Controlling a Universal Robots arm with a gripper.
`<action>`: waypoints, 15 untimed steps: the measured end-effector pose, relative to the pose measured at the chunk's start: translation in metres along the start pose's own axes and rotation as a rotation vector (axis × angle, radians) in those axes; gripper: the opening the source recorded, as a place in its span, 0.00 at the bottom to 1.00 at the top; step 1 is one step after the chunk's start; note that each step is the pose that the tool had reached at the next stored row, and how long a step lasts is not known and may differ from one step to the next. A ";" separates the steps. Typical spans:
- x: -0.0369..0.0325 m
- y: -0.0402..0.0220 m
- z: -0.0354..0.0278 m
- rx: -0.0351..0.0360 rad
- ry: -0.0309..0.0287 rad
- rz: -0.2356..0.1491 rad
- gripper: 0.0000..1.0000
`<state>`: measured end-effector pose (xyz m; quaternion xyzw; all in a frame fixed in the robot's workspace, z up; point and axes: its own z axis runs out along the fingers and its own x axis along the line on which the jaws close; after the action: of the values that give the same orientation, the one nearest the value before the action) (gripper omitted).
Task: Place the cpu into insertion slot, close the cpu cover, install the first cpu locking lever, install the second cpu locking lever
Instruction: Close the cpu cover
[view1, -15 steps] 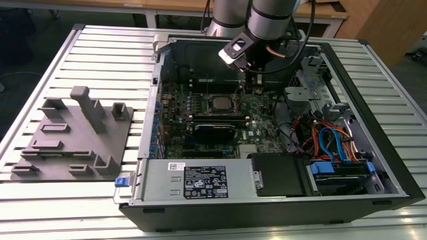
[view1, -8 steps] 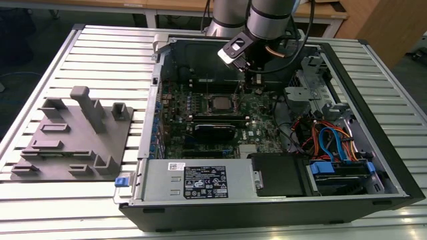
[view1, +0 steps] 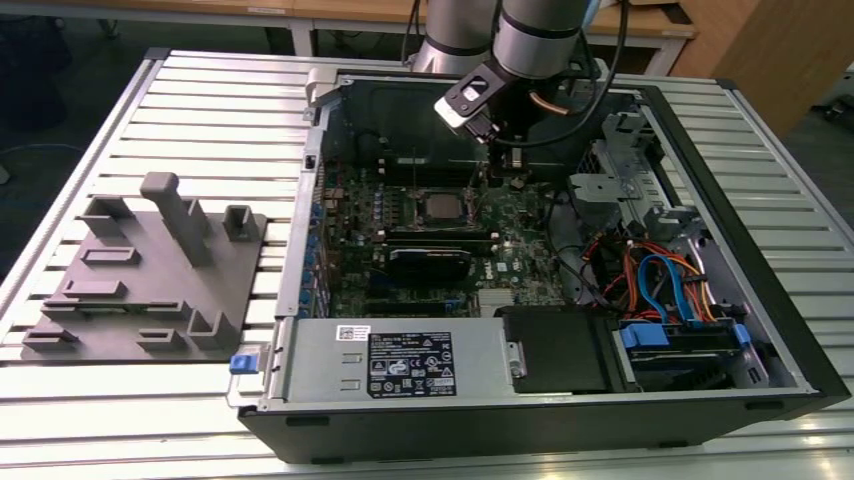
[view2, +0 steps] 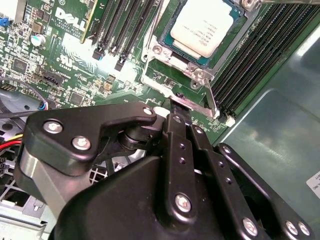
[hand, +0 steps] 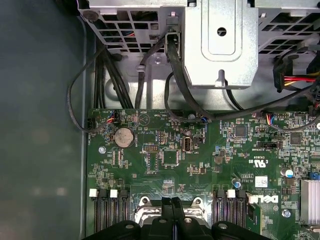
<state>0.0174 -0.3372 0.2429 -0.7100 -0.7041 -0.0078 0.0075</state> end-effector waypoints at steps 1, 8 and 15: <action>0.0000 -0.0002 0.0000 0.0000 0.0000 0.000 0.11; -0.0001 -0.0058 0.0001 0.0000 0.0001 0.000 0.11; -0.0001 -0.0066 0.0001 0.0000 0.0000 0.000 0.11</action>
<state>0.0107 -0.3372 0.2427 -0.7101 -0.7040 -0.0078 0.0075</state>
